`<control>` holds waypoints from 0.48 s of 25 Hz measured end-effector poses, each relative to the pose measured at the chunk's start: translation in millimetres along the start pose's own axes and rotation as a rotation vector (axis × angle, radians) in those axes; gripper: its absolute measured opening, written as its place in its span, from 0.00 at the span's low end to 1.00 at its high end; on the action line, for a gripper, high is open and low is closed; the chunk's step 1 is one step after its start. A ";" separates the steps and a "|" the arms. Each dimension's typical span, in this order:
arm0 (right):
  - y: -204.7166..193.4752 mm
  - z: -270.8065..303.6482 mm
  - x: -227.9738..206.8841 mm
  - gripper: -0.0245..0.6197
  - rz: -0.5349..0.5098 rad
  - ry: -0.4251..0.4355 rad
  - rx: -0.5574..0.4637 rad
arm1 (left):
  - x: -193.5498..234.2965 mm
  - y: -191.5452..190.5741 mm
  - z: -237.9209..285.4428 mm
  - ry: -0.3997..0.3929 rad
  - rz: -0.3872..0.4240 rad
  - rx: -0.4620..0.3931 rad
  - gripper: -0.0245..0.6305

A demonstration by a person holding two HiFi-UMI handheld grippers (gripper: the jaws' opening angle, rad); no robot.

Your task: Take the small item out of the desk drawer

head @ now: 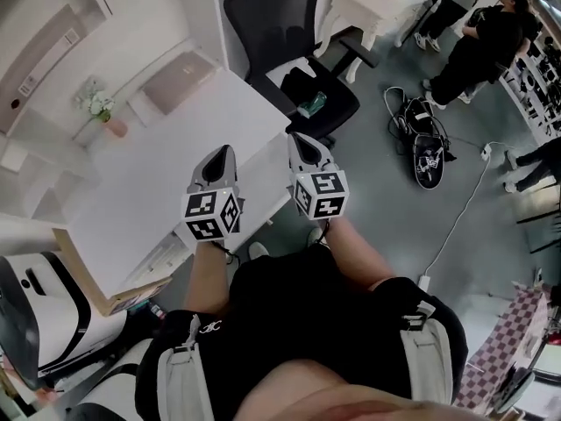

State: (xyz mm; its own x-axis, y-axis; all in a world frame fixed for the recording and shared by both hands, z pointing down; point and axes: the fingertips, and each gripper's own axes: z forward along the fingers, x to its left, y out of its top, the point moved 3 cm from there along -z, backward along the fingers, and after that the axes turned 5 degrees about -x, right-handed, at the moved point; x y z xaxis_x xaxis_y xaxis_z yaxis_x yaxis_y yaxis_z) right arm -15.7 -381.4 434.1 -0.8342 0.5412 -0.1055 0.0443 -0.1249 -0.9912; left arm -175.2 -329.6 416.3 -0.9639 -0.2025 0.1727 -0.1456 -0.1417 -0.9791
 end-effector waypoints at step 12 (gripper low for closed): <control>-88.5 51.4 11.2 0.31 0.089 0.099 0.298 | 44.0 -10.9 -9.2 0.173 -0.001 0.068 0.06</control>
State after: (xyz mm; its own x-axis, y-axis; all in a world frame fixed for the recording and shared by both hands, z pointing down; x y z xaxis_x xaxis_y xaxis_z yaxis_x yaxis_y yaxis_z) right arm -57.2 -407.0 524.8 -0.7759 0.5940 -0.2126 -0.0606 -0.4055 -0.9121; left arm -218.1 -328.1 433.6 -0.9886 -0.0329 0.1469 -0.1370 -0.2081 -0.9685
